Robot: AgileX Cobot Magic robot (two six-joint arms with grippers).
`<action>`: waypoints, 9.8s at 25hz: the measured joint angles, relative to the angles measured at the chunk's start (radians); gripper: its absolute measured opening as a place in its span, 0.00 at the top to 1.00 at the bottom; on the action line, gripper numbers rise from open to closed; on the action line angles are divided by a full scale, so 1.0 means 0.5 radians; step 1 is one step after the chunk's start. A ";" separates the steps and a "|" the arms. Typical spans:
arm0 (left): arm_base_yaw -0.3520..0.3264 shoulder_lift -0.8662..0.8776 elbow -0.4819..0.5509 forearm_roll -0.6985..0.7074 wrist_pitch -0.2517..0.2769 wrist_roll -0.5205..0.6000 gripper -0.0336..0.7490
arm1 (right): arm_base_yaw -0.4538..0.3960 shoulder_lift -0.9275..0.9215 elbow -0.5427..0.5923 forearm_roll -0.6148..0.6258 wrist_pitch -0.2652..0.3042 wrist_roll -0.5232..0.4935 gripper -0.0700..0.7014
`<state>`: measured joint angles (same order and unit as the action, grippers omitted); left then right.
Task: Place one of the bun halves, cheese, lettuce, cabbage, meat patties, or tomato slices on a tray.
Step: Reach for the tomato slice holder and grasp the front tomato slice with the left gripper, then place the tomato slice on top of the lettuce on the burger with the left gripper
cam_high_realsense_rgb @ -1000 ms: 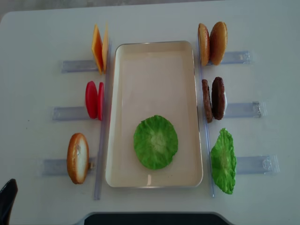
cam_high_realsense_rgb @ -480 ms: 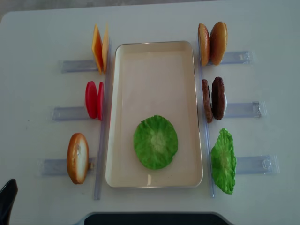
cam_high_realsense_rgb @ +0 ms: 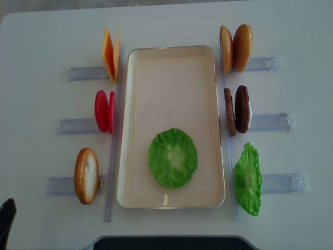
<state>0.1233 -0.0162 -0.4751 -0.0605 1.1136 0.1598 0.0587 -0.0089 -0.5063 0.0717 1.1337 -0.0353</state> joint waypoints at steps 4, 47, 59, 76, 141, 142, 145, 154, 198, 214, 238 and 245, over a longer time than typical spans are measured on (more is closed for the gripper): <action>0.000 0.000 0.000 0.000 0.000 0.000 0.41 | 0.000 0.000 0.000 0.000 0.000 0.000 0.15; 0.000 2.420 -1.122 0.227 -0.111 -0.477 0.40 | 0.000 0.000 0.000 0.000 0.000 0.000 0.15; 0.000 2.791 -1.356 0.280 -0.121 -0.561 0.34 | 0.000 0.000 0.000 0.000 0.000 0.000 0.15; -0.082 2.807 -1.356 0.172 0.007 -0.615 0.22 | 0.000 0.000 0.000 0.000 0.000 0.000 0.15; -1.150 3.654 -1.667 0.355 -0.115 -1.461 0.22 | 0.000 0.000 0.000 0.001 0.000 0.000 0.18; -1.150 3.654 -1.667 0.363 -0.115 -1.461 0.22 | 0.000 0.000 0.000 0.001 0.000 0.000 0.18; -1.150 3.654 -1.667 0.371 -0.115 -1.461 0.22 | 0.000 0.000 0.000 0.001 0.000 0.000 0.18; -1.150 3.658 -1.667 0.379 -0.115 -1.461 0.22 | 0.000 0.000 0.000 0.001 0.000 0.000 0.18; -1.150 3.740 -1.703 0.478 0.046 -1.450 0.89 | 0.000 0.000 0.000 0.001 0.000 0.000 0.19; -1.150 3.549 -2.065 0.452 0.202 -1.385 0.89 | 0.000 0.000 0.000 0.002 0.000 0.000 0.19; -1.153 2.926 -1.537 0.241 0.216 -1.388 0.89 | 0.000 0.000 0.000 0.002 0.000 0.000 0.19; -1.153 2.561 -1.239 0.236 0.223 -1.439 0.89 | 0.000 0.000 0.000 0.002 0.000 0.000 0.21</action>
<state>-0.4533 1.2644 -1.0944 0.0573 1.2251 -0.5598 0.0587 -0.0089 -0.5063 0.0729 1.1337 -0.0353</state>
